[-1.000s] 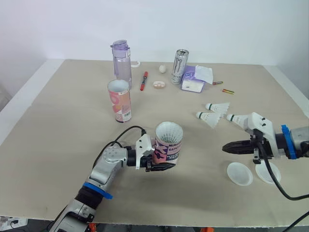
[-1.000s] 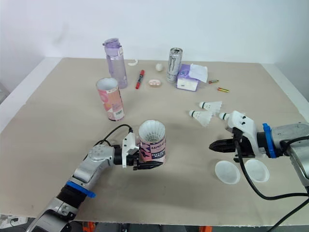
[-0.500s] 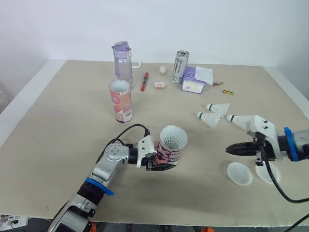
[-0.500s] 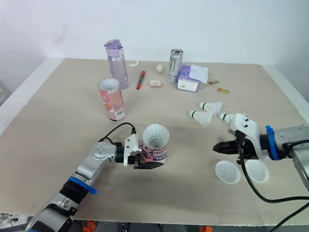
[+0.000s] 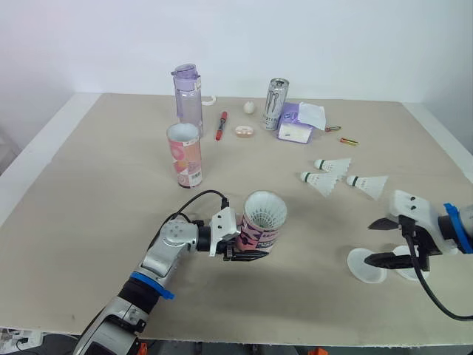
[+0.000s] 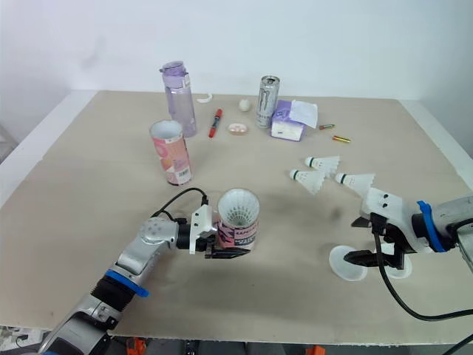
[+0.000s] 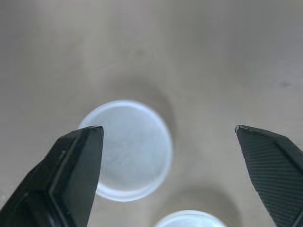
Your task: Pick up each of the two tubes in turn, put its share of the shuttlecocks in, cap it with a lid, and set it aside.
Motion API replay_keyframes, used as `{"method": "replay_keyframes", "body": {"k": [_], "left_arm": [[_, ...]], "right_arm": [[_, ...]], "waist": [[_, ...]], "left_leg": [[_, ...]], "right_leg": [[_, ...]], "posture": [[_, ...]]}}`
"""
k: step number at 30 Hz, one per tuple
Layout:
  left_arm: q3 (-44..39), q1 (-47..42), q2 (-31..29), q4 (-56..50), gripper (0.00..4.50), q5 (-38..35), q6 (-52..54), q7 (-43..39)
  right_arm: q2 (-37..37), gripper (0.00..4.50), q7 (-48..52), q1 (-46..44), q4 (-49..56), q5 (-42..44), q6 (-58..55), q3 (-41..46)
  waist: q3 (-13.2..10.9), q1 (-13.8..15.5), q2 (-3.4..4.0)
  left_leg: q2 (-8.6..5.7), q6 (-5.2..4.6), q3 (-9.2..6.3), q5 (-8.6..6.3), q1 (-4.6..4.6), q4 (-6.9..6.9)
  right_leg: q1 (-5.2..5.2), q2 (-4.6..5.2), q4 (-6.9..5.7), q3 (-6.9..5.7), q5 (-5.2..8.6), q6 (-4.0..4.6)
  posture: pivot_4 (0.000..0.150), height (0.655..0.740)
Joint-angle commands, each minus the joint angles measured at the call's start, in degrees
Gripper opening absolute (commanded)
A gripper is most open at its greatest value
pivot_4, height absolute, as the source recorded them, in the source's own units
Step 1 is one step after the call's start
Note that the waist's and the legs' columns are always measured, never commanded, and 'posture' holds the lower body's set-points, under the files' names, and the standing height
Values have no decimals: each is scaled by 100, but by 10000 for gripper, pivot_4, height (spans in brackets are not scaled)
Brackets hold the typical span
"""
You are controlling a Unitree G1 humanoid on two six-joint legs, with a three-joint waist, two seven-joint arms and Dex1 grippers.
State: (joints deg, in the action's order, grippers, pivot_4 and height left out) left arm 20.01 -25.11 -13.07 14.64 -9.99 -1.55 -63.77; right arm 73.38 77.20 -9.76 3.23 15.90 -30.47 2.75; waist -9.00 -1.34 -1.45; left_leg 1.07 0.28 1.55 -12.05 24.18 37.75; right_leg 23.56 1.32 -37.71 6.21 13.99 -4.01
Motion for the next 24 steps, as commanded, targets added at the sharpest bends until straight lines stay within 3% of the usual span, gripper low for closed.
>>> {"method": "replay_keyframes", "body": {"k": [1,18,21,24], "left_arm": [[99,102,-49,65,29157,100,104,-5],[120,128,-67,10,29157,126,113,41],[135,135,-68,7,29157,131,108,43],[143,147,-70,-15,29157,136,121,52]], "right_arm": [[-88,44868,-115,-329,51,-75,-156,-122],[-194,44868,-162,-469,-81,-542,-144,-735],[-215,36687,-209,-455,-184,-668,18,-731],[-190,21764,-185,-413,-225,-751,110,-739]], "waist": [[1,-1,1],[4,1,7],[4,1,7],[4,1,7]], "left_leg": [[1,0,0,0,-4,0],[5,-2,0,-1,-1,-8],[5,-2,0,-1,-1,-7],[5,-2,0,-1,-1,-7]], "right_leg": [[-4,-1,5,0,-2,2],[-16,-1,41,-4,-12,-1],[-16,-1,42,-4,-13,-2],[-16,-1,42,-4,-13,-2]], "posture": [[1500,7400],[1500,7400],[1500,7400],[1500,7400]]}}
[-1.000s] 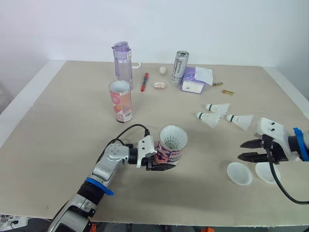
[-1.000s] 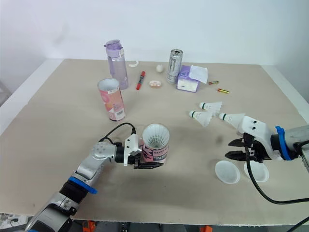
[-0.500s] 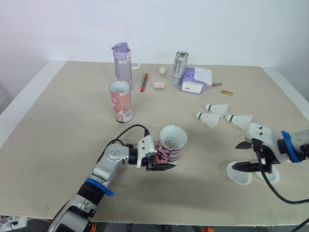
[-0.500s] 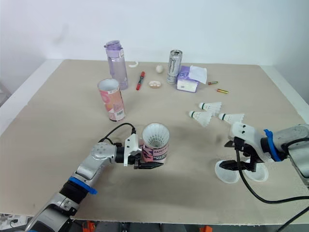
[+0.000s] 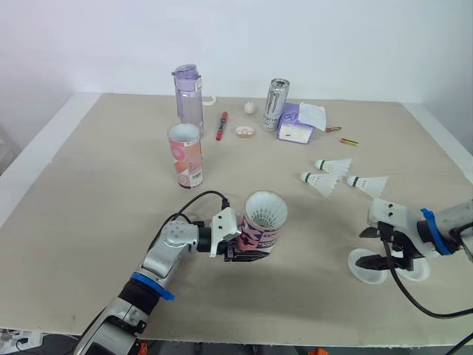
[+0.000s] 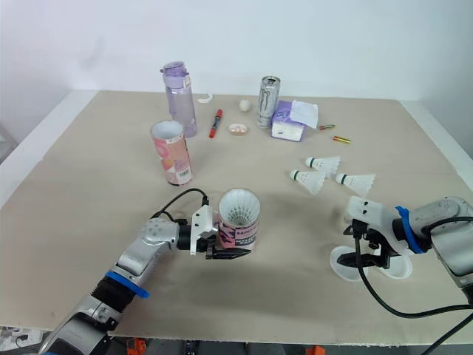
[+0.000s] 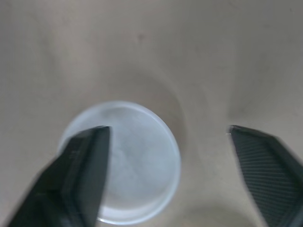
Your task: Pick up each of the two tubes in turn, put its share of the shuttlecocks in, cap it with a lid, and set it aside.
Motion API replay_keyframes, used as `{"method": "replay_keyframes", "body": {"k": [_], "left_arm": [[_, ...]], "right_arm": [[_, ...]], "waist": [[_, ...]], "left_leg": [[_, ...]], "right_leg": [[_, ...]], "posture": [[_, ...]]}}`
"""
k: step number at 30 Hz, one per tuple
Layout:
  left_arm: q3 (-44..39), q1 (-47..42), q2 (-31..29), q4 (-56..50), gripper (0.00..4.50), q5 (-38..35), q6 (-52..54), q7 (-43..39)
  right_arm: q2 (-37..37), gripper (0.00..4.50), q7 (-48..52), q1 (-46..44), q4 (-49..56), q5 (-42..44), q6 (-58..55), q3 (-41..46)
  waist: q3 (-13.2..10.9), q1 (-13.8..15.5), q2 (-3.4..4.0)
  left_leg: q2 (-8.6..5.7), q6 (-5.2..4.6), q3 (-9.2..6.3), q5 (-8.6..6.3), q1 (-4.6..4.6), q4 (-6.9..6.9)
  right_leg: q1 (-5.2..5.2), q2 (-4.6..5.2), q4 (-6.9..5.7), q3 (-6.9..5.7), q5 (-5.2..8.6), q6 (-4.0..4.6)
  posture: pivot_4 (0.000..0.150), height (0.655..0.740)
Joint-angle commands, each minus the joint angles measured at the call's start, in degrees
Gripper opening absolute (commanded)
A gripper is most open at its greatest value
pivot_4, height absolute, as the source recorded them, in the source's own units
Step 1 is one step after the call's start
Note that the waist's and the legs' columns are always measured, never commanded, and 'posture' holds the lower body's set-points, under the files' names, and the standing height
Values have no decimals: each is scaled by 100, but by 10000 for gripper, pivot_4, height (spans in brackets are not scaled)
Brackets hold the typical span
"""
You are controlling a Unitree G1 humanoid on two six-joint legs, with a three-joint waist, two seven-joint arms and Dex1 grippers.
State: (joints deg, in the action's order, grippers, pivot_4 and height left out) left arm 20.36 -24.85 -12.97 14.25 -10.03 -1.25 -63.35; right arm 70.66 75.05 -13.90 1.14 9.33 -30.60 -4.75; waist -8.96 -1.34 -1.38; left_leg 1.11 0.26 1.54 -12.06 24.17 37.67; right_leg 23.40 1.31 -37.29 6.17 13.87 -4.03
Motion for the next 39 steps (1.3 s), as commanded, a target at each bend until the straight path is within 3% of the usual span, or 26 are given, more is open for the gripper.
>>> {"method": "replay_keyframes", "body": {"k": [1,4,5,15,22,29,33,39], "left_arm": [[109,121,-79,22,29157,141,94,14],[114,126,-79,16,29157,149,98,24],[115,123,-81,20,29157,151,99,24],[121,129,-100,12,29157,146,131,25],[50,91,-94,122,29157,91,213,15],[72,9,-103,258,29157,131,257,-79],[106,-46,-80,370,29157,210,164,-62],[117,-78,-70,450,29157,255,144,3]], "right_arm": [[101,16983,49,13,-21,-133,154,-10],[107,2009,102,52,-37,-181,228,-18],[105,861,114,71,-47,-200,264,-19],[-5,861,88,208,-66,-167,700,186],[50,861,469,-490,424,515,732,559],[-236,861,874,-2592,1144,1056,185,144],[-937,861,1052,-4026,1242,1124,-47,-414],[-1493,861,1208,-4734,1260,1132,-131,-842]], "waist": [[0,0,0],[0,0,0],[0,1,0],[1,0,0],[5,-6,11],[4,-15,15],[5,-18,18],[6,11,11]], "left_leg": [[0,0,0,0,0,0],[0,0,0,0,0,0],[0,0,0,0,0,0],[0,0,-2,0,-1,0],[0,-1,2,0,-5,0],[12,-1,-1,2,-11,1],[17,-1,3,1,-6,-1],[28,-1,2,0,5,-1]], "right_leg": [[0,0,0,0,0,0],[-1,0,0,0,0,-1],[-1,0,0,0,0,-1],[-4,0,2,-1,-2,-4],[-4,-1,2,2,-7,-2],[-5,-6,3,-13,-12,13],[3,0,10,-15,-17,22],[7,11,15,-25,-18,33]], "posture": [[1500,7400],[1500,7400],[1500,7400],[1500,7400],[1500,7400],[1500,7400],[1500,7400],[1500,7400]]}}
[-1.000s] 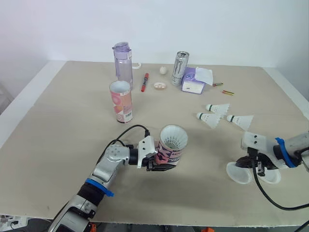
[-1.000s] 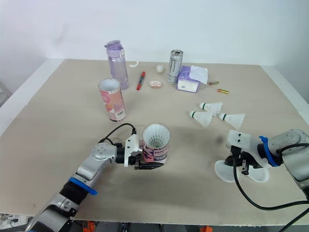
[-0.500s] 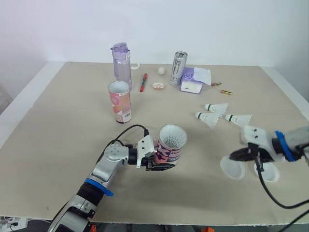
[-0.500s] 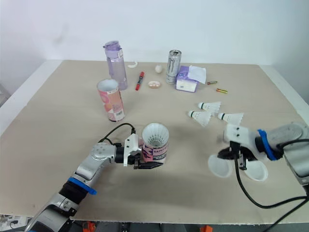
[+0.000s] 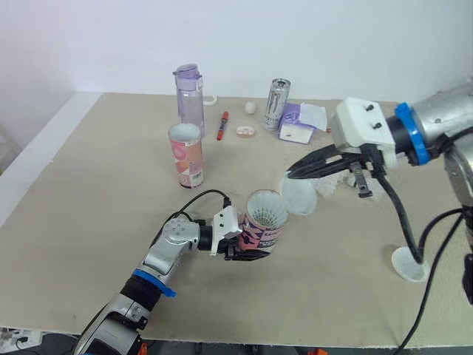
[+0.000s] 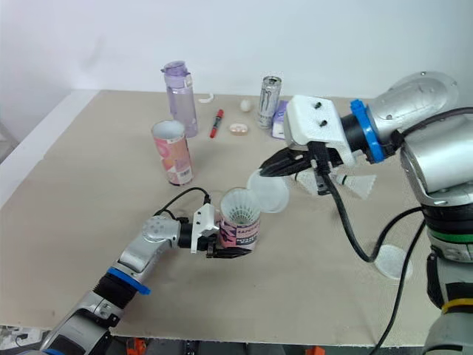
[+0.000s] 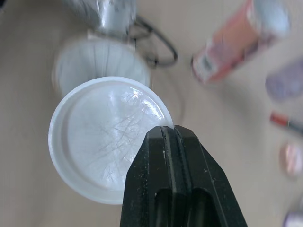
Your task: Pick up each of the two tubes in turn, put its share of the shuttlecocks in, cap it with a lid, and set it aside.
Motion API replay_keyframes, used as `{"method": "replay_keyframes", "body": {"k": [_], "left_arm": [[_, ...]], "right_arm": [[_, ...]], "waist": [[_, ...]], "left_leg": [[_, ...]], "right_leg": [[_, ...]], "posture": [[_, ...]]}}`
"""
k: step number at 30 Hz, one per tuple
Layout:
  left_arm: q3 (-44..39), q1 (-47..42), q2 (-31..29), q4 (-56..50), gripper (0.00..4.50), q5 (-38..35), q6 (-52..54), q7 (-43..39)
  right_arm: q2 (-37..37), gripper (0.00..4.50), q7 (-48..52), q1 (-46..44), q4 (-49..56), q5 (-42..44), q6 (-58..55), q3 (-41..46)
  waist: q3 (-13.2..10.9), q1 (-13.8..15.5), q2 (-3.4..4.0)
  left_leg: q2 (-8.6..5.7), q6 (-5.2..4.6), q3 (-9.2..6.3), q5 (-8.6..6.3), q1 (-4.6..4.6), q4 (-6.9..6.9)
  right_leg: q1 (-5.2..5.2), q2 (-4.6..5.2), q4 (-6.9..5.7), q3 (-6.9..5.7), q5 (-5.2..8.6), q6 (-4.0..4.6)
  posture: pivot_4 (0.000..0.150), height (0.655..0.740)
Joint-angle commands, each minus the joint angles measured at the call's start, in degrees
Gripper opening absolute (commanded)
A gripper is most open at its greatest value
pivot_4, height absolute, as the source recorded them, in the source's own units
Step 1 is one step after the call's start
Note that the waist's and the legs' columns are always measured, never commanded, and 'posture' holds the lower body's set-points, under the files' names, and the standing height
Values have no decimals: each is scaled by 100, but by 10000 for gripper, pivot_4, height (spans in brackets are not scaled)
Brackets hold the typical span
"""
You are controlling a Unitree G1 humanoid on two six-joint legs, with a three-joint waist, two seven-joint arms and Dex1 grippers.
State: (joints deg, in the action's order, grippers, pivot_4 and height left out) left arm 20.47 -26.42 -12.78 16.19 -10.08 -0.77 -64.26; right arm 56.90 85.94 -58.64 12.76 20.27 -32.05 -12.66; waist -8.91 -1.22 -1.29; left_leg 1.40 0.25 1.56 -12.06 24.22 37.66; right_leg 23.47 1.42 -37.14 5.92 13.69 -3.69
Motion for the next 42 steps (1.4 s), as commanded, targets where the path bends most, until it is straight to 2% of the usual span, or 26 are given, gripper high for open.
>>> {"method": "replay_keyframes", "body": {"k": [1,21,42], "left_arm": [[106,77,-91,266,29157,265,93,102],[93,97,-139,260,29157,287,167,184],[84,148,-120,223,29157,276,216,279]], "right_arm": [[-164,861,141,-288,104,35,22,-87],[-820,861,240,-419,-250,-673,1058,-621],[-854,861,398,-267,-206,-819,1260,-692]], "waist": [[-1,1,-2],[0,-5,-1],[0,-5,-1]], "left_leg": [[-2,0,0,0,0,0],[11,0,1,2,-2,1],[11,-1,0,2,-2,2]], "right_leg": [[-2,0,0,0,-10,16],[-2,-10,-1,-15,-14,17],[-2,-9,0,-15,-14,18]], "posture": [[1500,7400],[1500,7400],[1500,7400]]}}
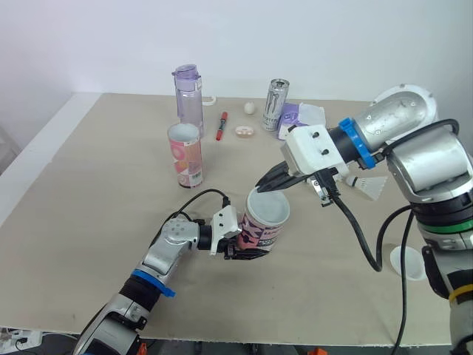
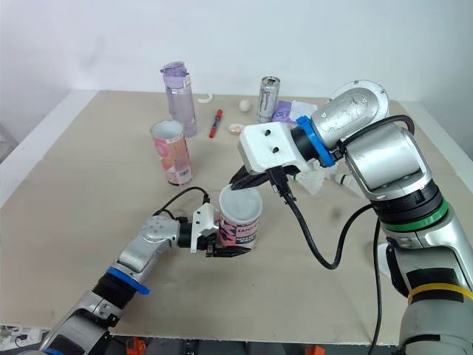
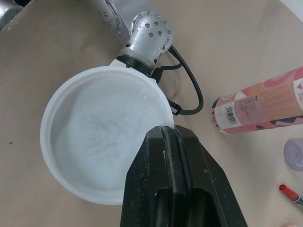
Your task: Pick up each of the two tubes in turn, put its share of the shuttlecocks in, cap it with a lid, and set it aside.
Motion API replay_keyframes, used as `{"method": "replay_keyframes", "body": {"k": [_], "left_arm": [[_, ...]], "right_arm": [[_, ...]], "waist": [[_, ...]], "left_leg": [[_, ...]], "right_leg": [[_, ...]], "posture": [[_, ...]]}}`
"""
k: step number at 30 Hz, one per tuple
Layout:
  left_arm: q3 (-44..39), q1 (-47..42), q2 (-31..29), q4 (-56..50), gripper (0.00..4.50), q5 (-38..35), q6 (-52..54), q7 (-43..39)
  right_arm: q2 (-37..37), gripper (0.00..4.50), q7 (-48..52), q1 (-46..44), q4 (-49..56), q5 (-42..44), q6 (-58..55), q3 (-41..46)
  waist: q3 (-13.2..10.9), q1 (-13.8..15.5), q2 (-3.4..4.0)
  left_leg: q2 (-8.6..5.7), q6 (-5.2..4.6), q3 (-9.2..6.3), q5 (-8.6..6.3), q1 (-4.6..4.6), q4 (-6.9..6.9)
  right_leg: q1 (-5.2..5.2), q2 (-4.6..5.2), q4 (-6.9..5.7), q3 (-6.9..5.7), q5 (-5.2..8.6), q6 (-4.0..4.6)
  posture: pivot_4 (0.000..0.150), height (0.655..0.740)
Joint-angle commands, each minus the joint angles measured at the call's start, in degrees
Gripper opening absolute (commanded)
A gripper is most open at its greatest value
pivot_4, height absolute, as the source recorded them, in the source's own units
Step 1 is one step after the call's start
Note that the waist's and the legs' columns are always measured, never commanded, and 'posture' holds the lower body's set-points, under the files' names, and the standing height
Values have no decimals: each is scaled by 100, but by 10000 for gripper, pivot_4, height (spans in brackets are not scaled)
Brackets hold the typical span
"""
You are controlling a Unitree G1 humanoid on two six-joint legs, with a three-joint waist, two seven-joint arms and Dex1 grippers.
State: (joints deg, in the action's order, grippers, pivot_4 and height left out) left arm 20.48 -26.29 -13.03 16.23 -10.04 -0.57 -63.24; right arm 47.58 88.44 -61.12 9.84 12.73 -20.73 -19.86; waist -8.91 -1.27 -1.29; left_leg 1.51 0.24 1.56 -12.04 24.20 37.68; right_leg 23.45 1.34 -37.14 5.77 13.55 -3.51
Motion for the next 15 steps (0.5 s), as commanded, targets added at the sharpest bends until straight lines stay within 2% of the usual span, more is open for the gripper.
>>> {"method": "replay_keyframes", "body": {"k": [1,10,13,15], "left_arm": [[83,139,-94,216,29157,271,201,181],[74,141,-100,199,29157,268,232,199],[72,140,-104,198,29157,267,236,199],[69,143,-111,197,29157,267,237,194]], "right_arm": [[78,861,150,-21,81,-75,139,29],[34,861,169,-37,43,-69,94,22],[15,8847,160,-34,46,-29,10,28],[-27,17761,100,-22,39,-19,58,70]], "waist": [[0,0,0],[0,0,0],[0,0,0],[0,0,0]], "left_leg": [[0,0,0,0,0,0],[0,0,0,0,0,0],[0,0,0,0,0,0],[1,0,0,0,0,0]], "right_leg": [[0,0,0,0,0,0],[0,1,0,0,0,0],[0,1,0,0,0,0],[1,1,0,0,0,1]], "posture": [[1500,7400],[1500,7400],[1500,7400],[1500,7400]]}}
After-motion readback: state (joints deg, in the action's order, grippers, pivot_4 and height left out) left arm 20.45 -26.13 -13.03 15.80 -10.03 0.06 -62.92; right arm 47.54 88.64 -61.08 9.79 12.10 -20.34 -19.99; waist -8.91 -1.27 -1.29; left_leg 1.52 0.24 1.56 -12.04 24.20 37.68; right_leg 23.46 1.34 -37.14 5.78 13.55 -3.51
